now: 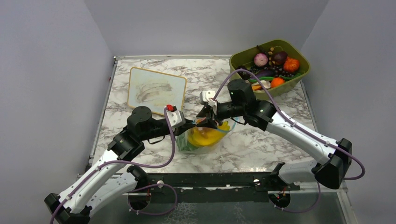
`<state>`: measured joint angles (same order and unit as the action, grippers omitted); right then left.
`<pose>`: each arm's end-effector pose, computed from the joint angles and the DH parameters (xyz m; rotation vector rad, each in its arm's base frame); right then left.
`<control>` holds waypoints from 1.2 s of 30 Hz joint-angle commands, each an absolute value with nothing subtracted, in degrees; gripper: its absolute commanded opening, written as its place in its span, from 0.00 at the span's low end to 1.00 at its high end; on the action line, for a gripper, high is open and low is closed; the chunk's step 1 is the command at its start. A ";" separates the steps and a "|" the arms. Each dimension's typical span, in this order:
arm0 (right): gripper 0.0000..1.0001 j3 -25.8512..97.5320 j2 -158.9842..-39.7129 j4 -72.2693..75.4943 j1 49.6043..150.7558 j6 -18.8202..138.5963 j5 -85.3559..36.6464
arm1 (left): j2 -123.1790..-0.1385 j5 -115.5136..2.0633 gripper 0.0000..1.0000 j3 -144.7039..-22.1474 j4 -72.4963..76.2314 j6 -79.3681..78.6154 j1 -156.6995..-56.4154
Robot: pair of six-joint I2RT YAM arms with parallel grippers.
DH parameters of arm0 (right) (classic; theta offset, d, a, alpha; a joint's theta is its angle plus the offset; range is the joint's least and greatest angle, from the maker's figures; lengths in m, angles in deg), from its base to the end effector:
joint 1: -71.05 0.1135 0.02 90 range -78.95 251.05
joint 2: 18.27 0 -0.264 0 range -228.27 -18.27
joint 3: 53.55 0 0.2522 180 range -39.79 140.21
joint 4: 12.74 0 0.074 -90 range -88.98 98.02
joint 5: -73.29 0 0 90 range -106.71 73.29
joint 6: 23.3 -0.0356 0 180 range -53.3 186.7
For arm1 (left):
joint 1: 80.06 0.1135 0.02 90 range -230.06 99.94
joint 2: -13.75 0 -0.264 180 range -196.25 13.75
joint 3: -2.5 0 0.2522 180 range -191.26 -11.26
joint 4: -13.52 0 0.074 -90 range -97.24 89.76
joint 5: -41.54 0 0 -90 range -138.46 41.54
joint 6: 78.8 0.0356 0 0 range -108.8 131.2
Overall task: Place the food in the zip-top bag and seal the zipper
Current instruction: Zip the zipper food storage bag at the center of the board.
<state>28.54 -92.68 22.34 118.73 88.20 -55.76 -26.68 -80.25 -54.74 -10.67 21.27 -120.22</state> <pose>0.1781 0.2290 0.3547 -1.5096 1.4197 0.9786 0.1131 -0.1200 0.3443 1.1087 1.3611 -0.8568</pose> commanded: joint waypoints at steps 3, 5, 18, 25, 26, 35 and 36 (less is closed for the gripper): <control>0.12 27.79 -90.34 21.16 119.04 88.55 -56.12 | -25.53 -81.46 0.00 -57.54 -10.58 22.69 -120.14; 0.01 26.68 -89.00 20.25 119.04 88.08 -56.11 | -24.95 -78.79 0.11 -58.55 -12.57 22.76 -120.14; 0.01 20.21 -79.31 14.87 119.04 80.78 -51.02 | -18.68 -76.77 0.53 -53.54 -9.33 15.13 -120.14; 0.01 18.58 -78.65 13.50 119.04 76.49 -52.05 | -20.34 -79.59 0.56 -49.15 1.29 9.96 -120.14; 0.01 18.26 -78.15 13.45 119.04 76.29 -52.13 | -20.76 -79.28 0.56 -49.06 1.78 9.97 -120.14; 0.01 16.01 -76.79 11.29 119.04 73.44 -54.65 | -22.86 -84.45 0.48 -49.24 2.69 11.30 -120.14; 0.01 15.69 -76.60 10.89 119.04 73.41 -54.68 | -22.69 -84.71 0.48 -49.05 2.46 11.57 -120.14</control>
